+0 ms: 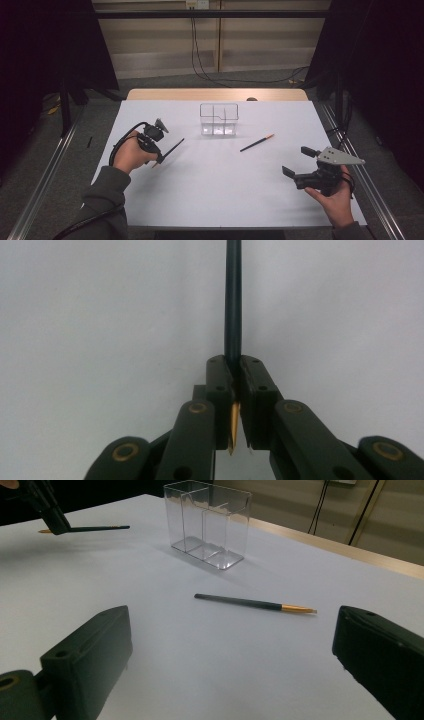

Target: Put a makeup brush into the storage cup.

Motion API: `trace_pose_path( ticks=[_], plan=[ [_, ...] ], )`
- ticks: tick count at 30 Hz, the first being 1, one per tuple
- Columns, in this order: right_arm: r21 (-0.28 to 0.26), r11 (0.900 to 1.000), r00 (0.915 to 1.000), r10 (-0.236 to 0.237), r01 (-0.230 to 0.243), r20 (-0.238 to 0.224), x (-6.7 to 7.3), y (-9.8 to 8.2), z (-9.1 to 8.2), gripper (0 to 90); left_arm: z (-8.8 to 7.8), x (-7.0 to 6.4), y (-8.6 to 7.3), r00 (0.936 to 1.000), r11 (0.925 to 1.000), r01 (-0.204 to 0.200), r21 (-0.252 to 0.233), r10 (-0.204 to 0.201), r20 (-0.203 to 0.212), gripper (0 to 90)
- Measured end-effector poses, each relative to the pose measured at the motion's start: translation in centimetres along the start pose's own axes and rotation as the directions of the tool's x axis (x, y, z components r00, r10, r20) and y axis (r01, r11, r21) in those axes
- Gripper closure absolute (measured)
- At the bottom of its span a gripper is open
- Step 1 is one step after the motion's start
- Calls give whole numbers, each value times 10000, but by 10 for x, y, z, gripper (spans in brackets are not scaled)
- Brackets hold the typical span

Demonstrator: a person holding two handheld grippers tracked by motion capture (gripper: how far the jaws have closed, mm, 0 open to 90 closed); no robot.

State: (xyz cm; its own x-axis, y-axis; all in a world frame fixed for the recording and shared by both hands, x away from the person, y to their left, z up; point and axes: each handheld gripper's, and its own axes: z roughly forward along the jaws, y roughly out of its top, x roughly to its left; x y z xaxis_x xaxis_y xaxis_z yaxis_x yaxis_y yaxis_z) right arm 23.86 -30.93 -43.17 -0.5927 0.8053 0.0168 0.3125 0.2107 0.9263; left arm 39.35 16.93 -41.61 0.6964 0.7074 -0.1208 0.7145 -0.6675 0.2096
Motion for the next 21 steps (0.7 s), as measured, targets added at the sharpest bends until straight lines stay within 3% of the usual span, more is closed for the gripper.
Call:
trace_pose_path(
  ticks=[5, 11, 13, 18, 21],
  plan=[
    [-7, 9999, 9998, 159, -159, 107, -4, 3, 0, 21, -3, -7, 6, 9996, 9993, -223, -289, 227, 146, 839],
    [66, 9998, 9997, 202, -203, 122, -6, 3, 3, 19, -7, -19, 13, 9960, 9957, -860, -331, 868, 230, 839],
    [76, 9998, 9998, 186, -186, 89, -6, 3, 3, 19, -8, -23, 14, 9953, 9947, -904, -500, 920, 305, 839],
    [88, 9999, 9999, 121, -122, 119, -6, 3, 5, 19, -9, -33, 19, 9896, 9893, -1340, -573, 1366, 446, 839],
    [123, 9999, 9999, 115, -116, 73, -5, 3, 5, 19, -11, -37, 22, 9828, 9837, -1734, -470, 1760, 565, 839]
  ],
)
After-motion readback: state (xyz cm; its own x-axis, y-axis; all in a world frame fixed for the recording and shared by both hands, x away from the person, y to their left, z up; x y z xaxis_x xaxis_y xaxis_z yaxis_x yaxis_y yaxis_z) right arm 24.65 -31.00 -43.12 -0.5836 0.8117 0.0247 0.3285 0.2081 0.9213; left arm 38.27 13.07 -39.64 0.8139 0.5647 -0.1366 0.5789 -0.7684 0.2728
